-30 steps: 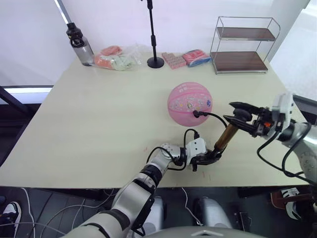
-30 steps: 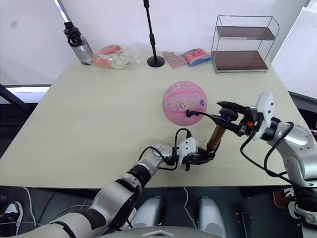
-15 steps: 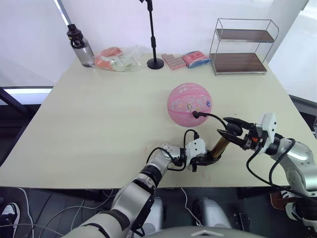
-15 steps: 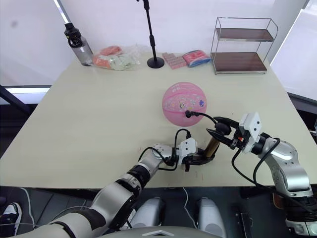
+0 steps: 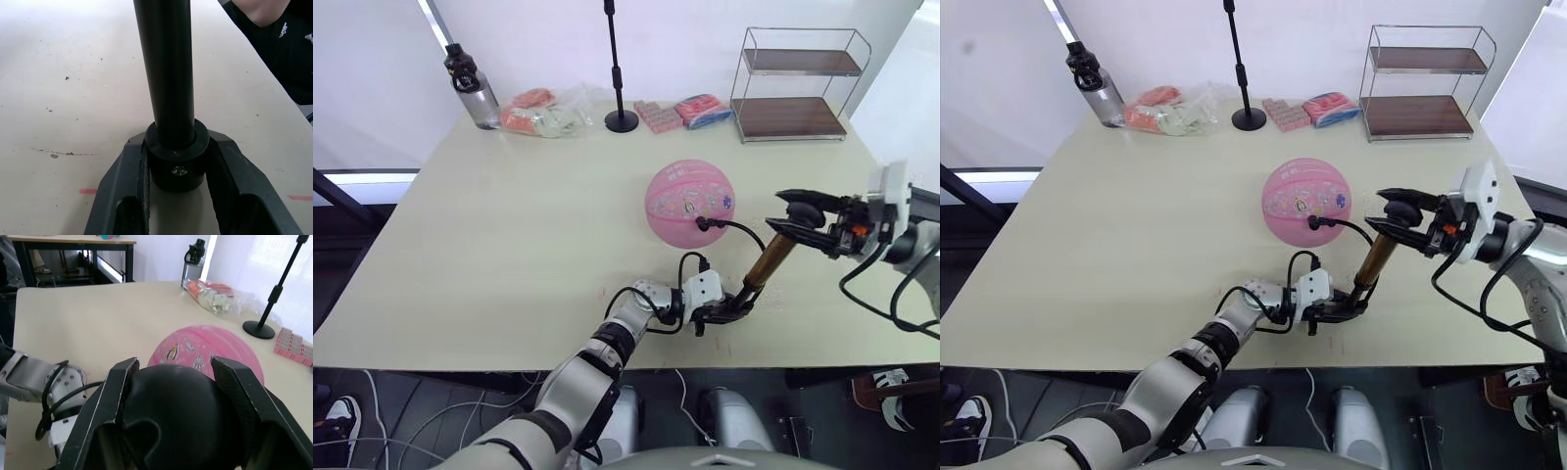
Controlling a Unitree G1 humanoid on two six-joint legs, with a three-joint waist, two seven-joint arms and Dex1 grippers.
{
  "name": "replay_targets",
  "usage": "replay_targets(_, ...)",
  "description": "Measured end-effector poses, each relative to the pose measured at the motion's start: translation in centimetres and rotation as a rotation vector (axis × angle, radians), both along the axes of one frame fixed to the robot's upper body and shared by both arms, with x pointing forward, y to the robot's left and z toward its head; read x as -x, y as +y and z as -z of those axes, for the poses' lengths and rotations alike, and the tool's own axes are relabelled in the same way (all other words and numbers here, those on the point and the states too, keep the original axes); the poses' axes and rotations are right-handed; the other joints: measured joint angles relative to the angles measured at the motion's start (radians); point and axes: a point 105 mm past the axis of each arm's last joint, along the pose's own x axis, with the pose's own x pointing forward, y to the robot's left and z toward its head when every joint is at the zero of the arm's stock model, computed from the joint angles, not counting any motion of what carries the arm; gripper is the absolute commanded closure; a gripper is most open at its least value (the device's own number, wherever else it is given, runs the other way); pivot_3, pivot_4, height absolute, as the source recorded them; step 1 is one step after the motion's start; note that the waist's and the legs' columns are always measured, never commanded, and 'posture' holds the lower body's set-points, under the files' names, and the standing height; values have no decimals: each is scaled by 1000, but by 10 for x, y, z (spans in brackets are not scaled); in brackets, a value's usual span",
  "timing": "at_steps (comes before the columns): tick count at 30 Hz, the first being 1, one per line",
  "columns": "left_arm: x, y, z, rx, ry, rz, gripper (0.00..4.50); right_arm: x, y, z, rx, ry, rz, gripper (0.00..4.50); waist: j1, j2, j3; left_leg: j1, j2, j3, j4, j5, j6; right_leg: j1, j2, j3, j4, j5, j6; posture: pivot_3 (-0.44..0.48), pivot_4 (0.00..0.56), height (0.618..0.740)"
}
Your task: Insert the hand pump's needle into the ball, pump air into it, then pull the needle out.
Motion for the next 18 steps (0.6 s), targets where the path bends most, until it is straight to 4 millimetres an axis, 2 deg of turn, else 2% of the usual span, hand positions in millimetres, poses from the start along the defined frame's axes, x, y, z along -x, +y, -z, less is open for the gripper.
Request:
replay_targets(9,-1,1,0,0,-1,-3,3404,0,0,-41,-22,-55,-20,2652,-1,0,1,-1,0,0,0,0,0,-2,0,0,0,0,0,0,150,740)
replay_targets(13,-1,1,0,0,0,-3,3404,2,1,-45,-23,-73,-16,2652,-1,0,1,-1,0,0,0,0,0,-2,0,0,0,0,0,0,150,740)
replay_targets(18,-1,3,1,-4,1,-8,3404,6,1,-35,-52,-105,-12,2652,-2,-6,-3,2,1,0,0,0,0,1,1,0,0,0,0,0,150,740)
